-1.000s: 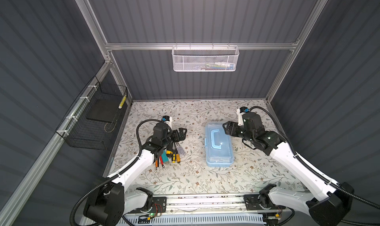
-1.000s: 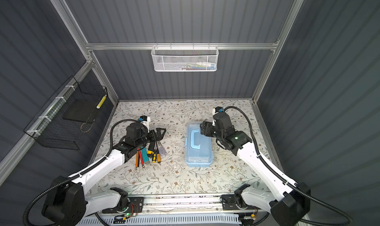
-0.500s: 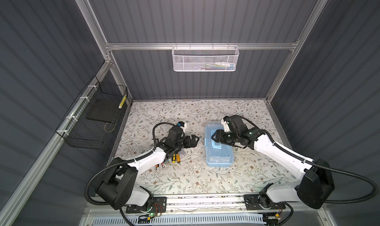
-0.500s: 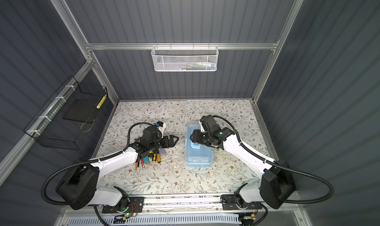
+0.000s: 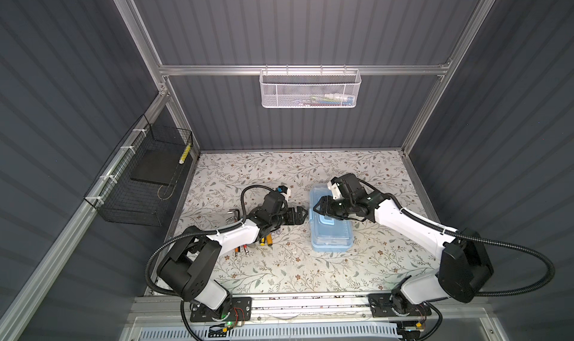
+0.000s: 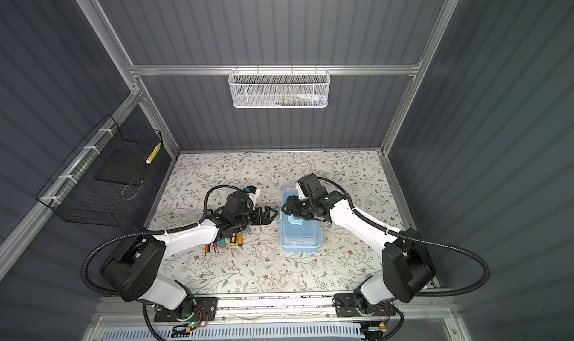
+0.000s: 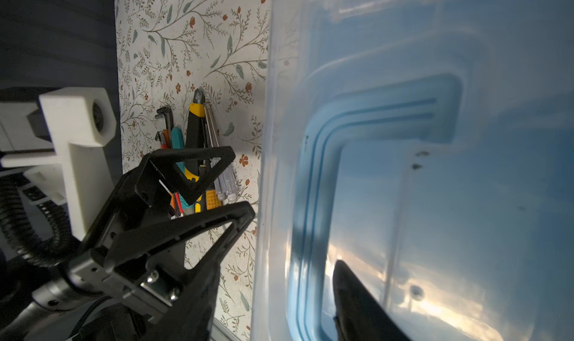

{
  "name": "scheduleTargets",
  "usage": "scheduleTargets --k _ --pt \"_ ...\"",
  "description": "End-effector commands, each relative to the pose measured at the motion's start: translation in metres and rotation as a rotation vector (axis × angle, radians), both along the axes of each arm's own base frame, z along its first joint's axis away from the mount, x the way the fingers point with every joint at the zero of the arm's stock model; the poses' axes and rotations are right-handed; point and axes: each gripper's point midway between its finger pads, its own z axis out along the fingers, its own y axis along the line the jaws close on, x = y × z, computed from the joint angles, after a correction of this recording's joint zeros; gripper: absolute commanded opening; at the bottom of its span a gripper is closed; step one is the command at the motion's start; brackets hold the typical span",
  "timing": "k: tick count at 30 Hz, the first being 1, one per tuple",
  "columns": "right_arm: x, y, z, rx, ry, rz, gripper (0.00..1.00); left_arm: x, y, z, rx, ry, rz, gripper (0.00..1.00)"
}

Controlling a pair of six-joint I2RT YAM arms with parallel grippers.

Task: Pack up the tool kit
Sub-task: 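Reach both grippers to the blue tool box, right gripper grasping its handle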

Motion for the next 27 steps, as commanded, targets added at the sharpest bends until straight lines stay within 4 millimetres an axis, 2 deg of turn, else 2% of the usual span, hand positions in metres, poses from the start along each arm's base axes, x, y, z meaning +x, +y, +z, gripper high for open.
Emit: scheduleTargets --k 1,5,9,13,19,27 --pt "0.001 0.008 -0.006 0.130 0.049 0.028 0.59 0.006 -0.015 0.010 -0.043 -0.018 -0.024 0.96" --pt "0.001 0.009 -0.007 0.262 0.073 0.070 0.59 0.007 -0.026 0.007 -0.079 0.003 -0.050 0.96" --pt "-0.001 0.013 -0.006 0.308 0.074 0.113 0.59 0.007 -0.035 0.005 -0.087 0.005 -0.072 0.96" --pt "-0.004 0.021 -0.013 0.343 0.106 0.151 0.58 0.008 -0.039 0.000 -0.076 0.008 -0.082 0.95" --pt "-0.003 0.021 -0.026 0.333 0.117 0.148 0.49 0.008 -0.036 -0.005 -0.053 0.016 -0.077 0.95" --pt "-0.001 0.021 -0.042 0.331 0.138 0.148 0.29 0.008 -0.036 0.000 -0.024 -0.010 -0.106 0.96"
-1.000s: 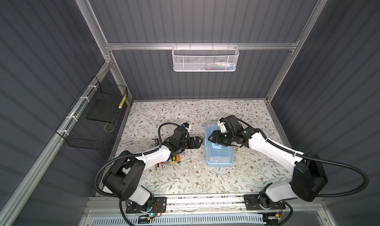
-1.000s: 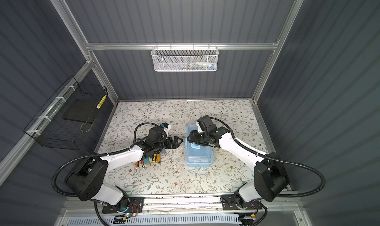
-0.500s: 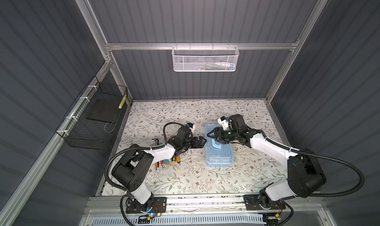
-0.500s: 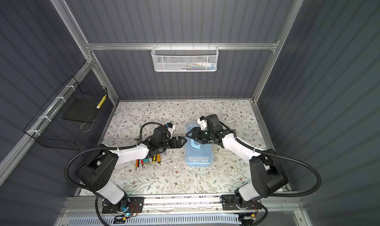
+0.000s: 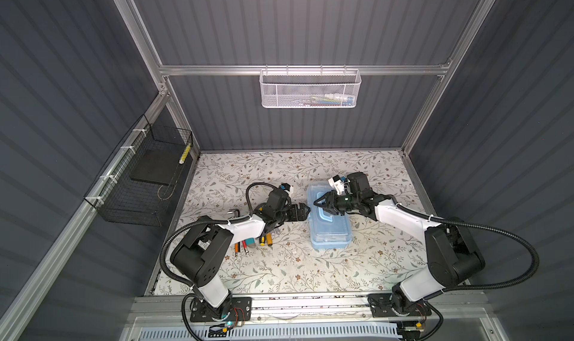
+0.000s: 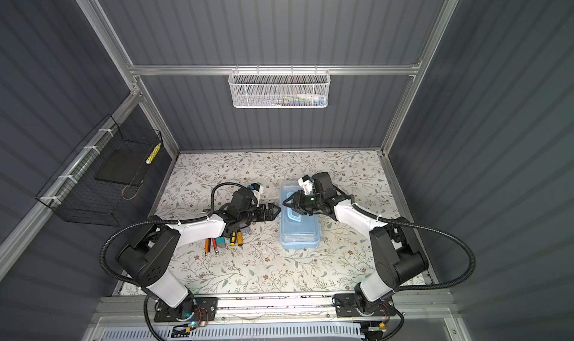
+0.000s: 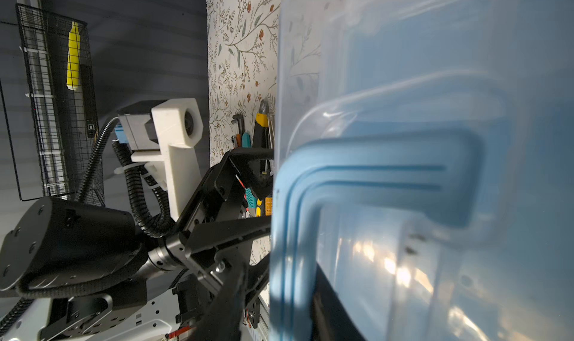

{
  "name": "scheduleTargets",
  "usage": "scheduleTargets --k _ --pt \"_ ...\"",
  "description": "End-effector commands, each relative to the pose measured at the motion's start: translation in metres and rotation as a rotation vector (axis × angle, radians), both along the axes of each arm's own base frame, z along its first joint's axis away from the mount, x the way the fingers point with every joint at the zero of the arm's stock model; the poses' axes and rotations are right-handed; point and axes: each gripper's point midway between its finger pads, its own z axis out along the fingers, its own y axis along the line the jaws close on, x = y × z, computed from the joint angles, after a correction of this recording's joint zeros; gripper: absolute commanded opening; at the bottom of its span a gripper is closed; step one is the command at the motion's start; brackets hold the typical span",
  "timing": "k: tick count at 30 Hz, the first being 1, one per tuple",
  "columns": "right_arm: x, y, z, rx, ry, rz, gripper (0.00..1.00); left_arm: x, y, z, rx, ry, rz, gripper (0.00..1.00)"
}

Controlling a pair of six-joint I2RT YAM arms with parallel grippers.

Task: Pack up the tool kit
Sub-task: 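Reach both grippers to the blue tool box, right gripper grasping its handle, then grip the box base edge with the left gripper while right holds handle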

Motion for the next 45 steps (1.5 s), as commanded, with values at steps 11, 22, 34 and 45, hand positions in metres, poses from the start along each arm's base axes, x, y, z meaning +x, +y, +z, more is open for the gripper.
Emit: scheduleTargets --k 11,22,34,45 --pt "-0.016 0.000 -0.019 0.088 0.024 0.082 0.00 -0.004 -0.009 0.035 -0.021 -0.050 -0.079 0.96" --pt "0.000 -0.044 0.019 0.408 0.009 0.048 0.00 0.001 0.005 0.085 -0.330 -0.012 -0.055 0.96" --pt "0.008 -0.056 0.021 0.435 0.001 0.034 0.00 -0.016 -0.016 0.110 -0.643 0.104 -0.132 0.91" --pt "0.007 -0.057 0.018 0.431 0.010 0.025 0.00 -0.027 -0.030 0.082 -0.673 0.145 -0.162 0.87"
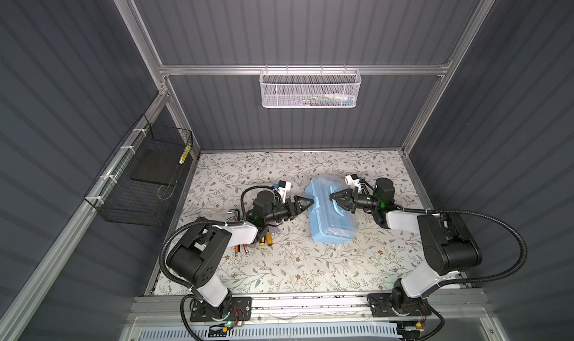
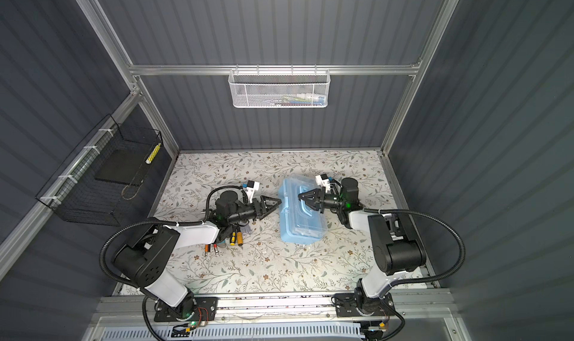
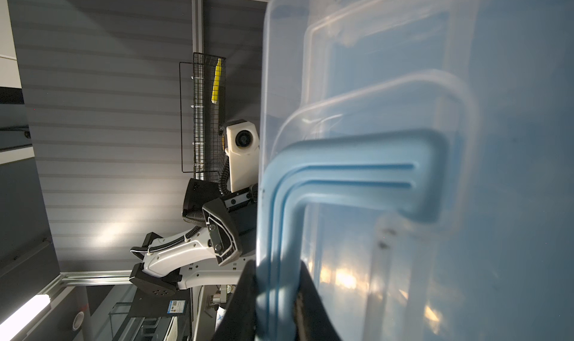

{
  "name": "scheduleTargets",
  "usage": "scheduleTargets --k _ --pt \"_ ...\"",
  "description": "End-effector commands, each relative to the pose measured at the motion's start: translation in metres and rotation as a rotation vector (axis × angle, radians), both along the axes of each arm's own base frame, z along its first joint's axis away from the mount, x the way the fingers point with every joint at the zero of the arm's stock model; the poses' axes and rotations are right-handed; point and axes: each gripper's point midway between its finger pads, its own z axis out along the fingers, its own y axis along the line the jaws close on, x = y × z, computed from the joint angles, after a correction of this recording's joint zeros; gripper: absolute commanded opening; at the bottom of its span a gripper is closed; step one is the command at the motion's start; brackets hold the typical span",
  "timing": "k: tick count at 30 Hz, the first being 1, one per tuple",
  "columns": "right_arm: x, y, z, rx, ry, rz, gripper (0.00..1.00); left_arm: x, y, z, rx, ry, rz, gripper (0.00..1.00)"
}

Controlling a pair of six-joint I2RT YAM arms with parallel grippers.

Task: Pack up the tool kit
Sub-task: 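Grip the box base edge with the left gripper while right holds handle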

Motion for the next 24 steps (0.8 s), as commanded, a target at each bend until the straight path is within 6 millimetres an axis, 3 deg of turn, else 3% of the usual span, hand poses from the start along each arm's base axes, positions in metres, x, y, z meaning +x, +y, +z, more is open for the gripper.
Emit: scheduleTargets --k 1,7,11,24 --pt "-0.002 -0.001 -0.012 -0.016 0.007 -0.001 0.00 -0.003 -0.008 0.003 -0.055 -0.011 -0.033 0.86" --pt "-0.002 0.000 -0.014 -0.018 0.010 0.002 0.00 0.000 -0.020 0.000 -0.153 0.012 -0.073 0.84" --pt "-0.002 0.000 -0.014 -0.018 0.010 0.004 0.00 0.000 -0.023 0.011 -0.245 -0.001 -0.103 0.81" --pt "-0.002 0.007 -0.024 -0.030 0.034 0.029 0.00 -0.042 -0.040 0.060 -0.311 -0.125 -0.401 0.82"
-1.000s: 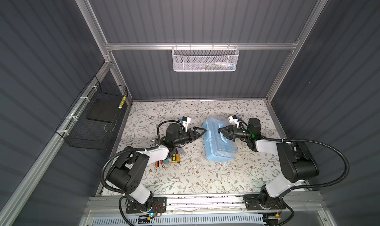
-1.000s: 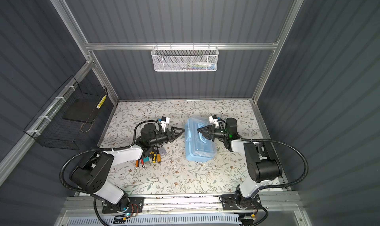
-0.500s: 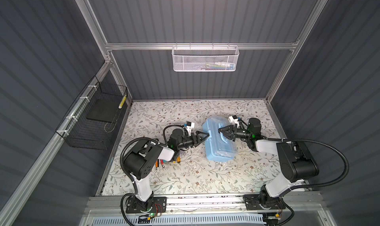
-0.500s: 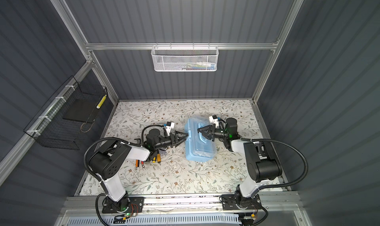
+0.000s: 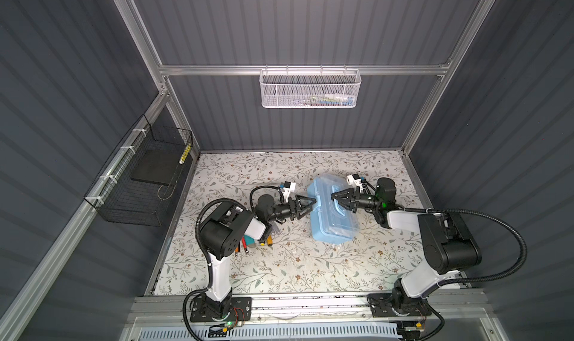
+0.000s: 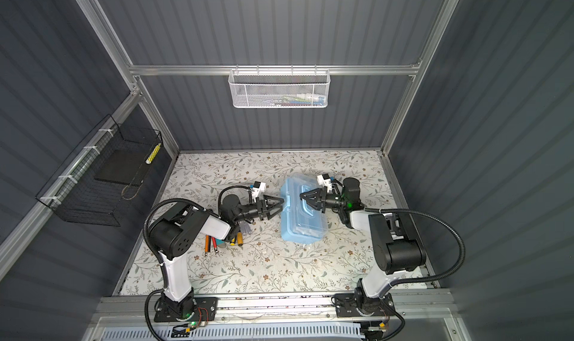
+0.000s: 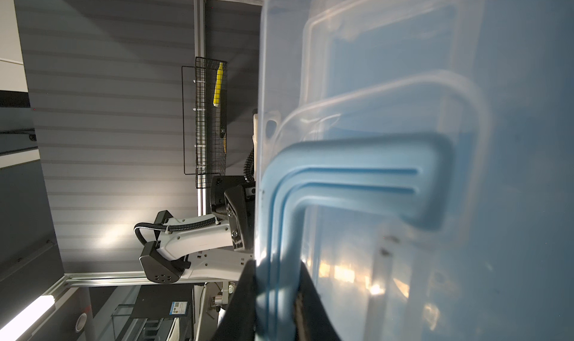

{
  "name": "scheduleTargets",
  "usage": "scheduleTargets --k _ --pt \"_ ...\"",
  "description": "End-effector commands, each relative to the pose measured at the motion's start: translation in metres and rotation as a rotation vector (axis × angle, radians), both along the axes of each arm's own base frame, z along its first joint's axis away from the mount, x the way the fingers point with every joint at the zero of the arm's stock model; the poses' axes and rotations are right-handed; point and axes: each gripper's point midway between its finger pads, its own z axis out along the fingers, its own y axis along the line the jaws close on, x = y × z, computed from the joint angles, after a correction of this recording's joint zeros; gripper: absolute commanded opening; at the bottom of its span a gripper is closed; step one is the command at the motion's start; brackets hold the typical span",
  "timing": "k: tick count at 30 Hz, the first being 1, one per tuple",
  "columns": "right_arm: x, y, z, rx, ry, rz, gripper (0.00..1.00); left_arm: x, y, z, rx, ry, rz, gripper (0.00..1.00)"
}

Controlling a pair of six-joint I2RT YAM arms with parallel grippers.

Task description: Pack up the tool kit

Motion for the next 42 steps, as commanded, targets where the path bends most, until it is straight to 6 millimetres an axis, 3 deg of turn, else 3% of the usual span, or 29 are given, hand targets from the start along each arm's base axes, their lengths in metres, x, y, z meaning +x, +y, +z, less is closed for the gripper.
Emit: scheduleTargets --k 1,5,9,17,20,23,28,32,37,42 --pt "-0.006 0.014 -0.024 -0.038 0.031 0.037 0.00 -0.040 -0.019 0.065 -0.120 -0.226 -0.205 0.83" --pt "-0.007 0.016 -0.030 -0.052 0.050 0.044 0.00 -0.042 -0.020 0.073 -0.132 -0.248 -0.213 0.83" --pt "-0.008 0.015 -0.028 -0.055 0.049 0.041 0.00 -0.036 -0.018 0.058 -0.112 -0.205 -0.194 0.83" --pt "-0.007 0.008 -0.016 -0.186 -0.015 -0.008 0.00 0.016 0.038 -0.045 0.166 0.052 0.093 0.86" --pt "-0.005 0.007 -0.015 -0.243 -0.015 -0.032 0.00 0.025 0.056 -0.072 0.308 0.114 0.179 0.88" --pt "-0.007 0.011 -0.010 -0.303 -0.052 -0.032 0.00 0.029 0.071 -0.083 0.478 0.116 0.238 0.90" --pt "-0.005 0.021 0.009 -0.187 -0.054 -0.016 0.00 0.040 0.079 -0.047 0.551 0.005 0.290 0.93" --pt "-0.003 0.030 0.033 -0.045 -0.049 0.024 0.00 0.049 0.070 -0.015 0.497 -0.054 0.275 0.97" --pt "0.000 0.036 0.059 0.124 -0.062 0.063 0.00 0.058 0.054 0.009 0.370 -0.071 0.254 1.00" --pt "0.003 0.038 0.053 0.140 -0.048 0.064 0.00 0.061 0.041 0.027 0.297 -0.098 0.237 0.99"
